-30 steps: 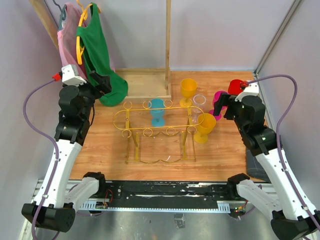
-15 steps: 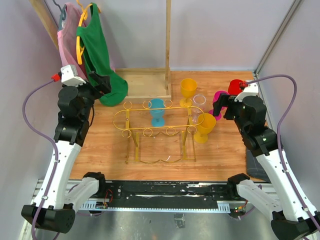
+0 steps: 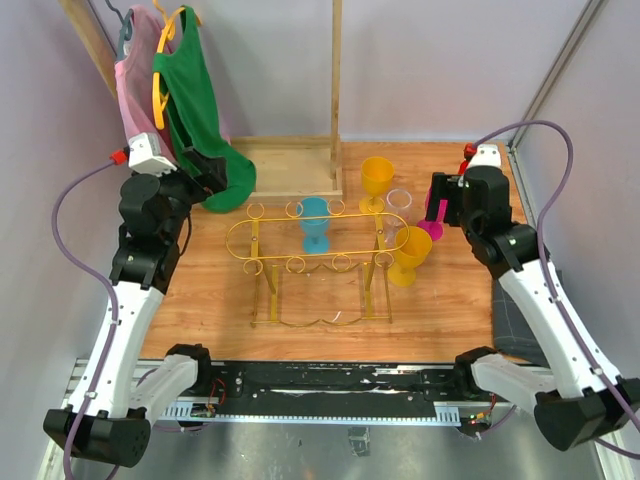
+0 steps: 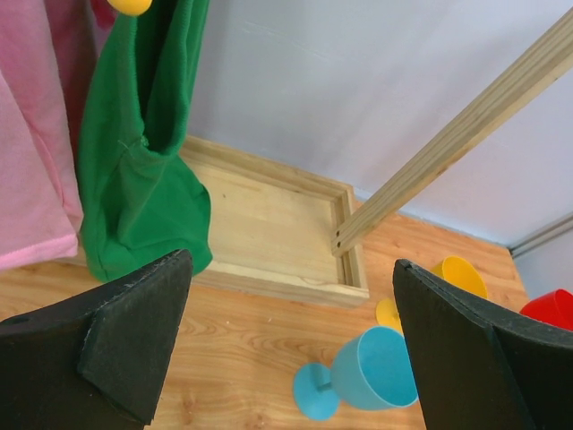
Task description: Place the wine glass upside down on the wine glass rack
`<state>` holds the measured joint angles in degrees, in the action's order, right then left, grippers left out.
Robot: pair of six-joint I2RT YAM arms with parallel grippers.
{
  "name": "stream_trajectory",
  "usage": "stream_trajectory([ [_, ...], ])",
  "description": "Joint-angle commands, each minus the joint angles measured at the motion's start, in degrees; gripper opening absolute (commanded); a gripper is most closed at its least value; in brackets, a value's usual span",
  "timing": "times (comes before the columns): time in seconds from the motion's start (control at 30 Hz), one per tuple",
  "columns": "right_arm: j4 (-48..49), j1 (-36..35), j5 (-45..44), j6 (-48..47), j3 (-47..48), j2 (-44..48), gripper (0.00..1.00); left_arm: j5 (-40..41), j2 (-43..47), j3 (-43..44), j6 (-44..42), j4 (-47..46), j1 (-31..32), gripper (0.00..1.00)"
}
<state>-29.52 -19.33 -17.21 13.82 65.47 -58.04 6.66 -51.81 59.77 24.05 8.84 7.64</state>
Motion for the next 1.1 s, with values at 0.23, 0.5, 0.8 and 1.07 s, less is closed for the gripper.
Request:
stream_trajectory([
  [0.23,-7.98,5.47,-1.43,2.97,12.61,-13.00,0.82,-3.80,1.01,-1.85,1.70,-0.65,0.27,0.99],
  [0.5,-10.29,7.65,-2.11,1.49,18.96,-18.51,0.81,-1.30,1.74,-2.27,-0.07,0.37,0.27,0.99],
  [0.8,-11.30,12.32,1.08,2.05,25.21,-24.69,0.75,-2.06,1.28,-1.78,0.56,0.45,0.27,0.99],
  [1.07,-13.70,14.05,1.59,0.56,30.27,-31.85,0.65,-2.79,0.79,-2.35,0.65,0.04,0.27,0.99],
])
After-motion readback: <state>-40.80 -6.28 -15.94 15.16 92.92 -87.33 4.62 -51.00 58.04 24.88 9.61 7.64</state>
